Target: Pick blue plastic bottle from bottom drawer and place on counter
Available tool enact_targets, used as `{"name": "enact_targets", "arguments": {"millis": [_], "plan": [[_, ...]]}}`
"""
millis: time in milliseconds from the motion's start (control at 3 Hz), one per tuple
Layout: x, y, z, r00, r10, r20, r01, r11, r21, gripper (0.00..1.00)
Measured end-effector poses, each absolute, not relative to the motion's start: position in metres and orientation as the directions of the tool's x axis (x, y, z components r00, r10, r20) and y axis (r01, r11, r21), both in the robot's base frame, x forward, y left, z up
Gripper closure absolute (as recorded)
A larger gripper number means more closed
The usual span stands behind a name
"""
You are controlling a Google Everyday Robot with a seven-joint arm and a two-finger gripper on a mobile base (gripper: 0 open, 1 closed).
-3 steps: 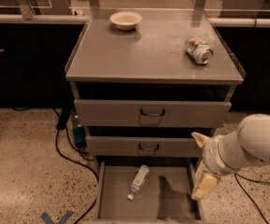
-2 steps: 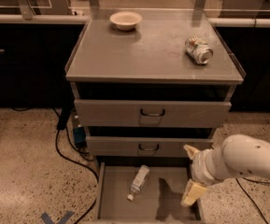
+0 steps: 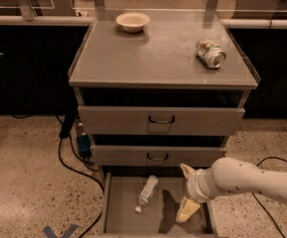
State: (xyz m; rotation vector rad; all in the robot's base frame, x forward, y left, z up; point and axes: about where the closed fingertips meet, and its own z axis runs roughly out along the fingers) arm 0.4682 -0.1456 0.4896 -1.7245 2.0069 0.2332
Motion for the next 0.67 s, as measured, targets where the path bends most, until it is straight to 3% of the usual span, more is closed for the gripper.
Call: {"name": "enact_targets", "arguments": {"millis": [333,667], "plan": [[0.4607,-0.1191,0.4285,-0.093,-0.874,-0.477,-0.982,0.161,-0.103,0.0],[0.4604,-0.1189,0.4274,-0.094,-0.874,-0.477,-0.981,0.162,-0.103,0.0]]}}
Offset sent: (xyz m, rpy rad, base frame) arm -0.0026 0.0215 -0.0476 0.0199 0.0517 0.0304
